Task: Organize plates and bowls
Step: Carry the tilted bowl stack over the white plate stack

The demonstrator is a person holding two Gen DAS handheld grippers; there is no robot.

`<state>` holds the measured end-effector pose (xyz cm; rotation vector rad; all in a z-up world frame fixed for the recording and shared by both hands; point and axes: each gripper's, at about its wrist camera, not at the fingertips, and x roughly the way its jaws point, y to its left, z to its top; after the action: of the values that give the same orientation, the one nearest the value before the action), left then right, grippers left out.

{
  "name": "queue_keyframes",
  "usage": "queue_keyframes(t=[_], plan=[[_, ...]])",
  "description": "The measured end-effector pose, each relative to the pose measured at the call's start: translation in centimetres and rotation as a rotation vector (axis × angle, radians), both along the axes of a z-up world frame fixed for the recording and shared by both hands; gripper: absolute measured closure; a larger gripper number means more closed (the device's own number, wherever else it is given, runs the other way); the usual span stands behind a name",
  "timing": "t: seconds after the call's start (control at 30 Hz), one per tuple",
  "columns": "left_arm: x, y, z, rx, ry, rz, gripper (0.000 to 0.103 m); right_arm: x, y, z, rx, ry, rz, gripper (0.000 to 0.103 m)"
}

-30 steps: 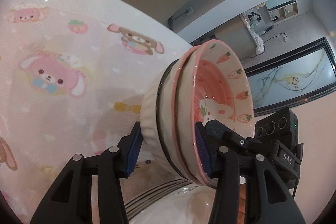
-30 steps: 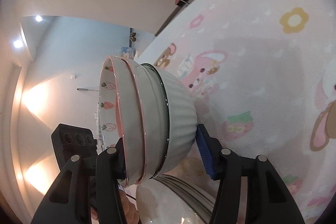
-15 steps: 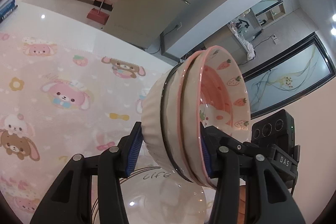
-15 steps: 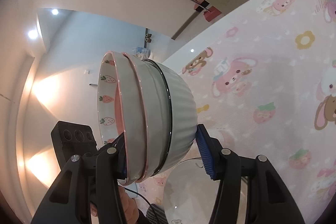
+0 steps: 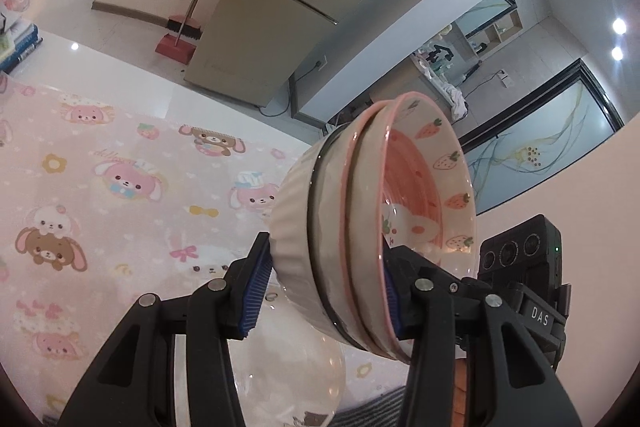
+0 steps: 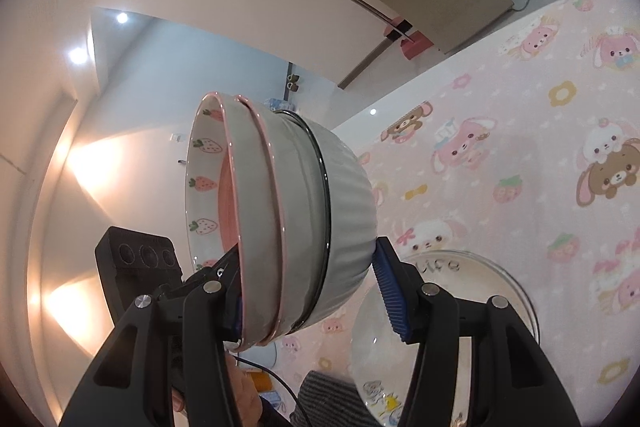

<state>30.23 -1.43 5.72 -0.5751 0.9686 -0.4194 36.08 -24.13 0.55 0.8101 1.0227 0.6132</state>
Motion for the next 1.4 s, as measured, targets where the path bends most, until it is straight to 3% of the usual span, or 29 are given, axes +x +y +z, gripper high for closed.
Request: queue_keyframes(t=[0.27,0.57,0.8,1.0,1.4], plan=[[-4.2,0.2,2.1,-0.001,-0.039,-0.018,0.057,-4.7,0.4,3.1,-0.017,-0.034,0.007,0.047],[-8.4,-0.4,1.9,0.015,-0.031,-0.038,0.058,-9.1,0.0,3.3,-0.029,-0.025,0.008,0.047],[-10.2,-0.1,0.5,0.011,-0.006,-0.037,0.058,-10.3,-0.3,1.1,-0.004,0.028,0.031,0.047],[-10.8,-0.5,-1.8,0.048,0.034,-0.052,0.058,-10.6,-0.1,-0.9,-0.039,0.058,0.028,0.047],[-10.2,-0.7,-5.2,0.079,0.1,-0.054,0.058,-10.0,-0.1,-4.6,-0.045,0.132,0.027,0.047]])
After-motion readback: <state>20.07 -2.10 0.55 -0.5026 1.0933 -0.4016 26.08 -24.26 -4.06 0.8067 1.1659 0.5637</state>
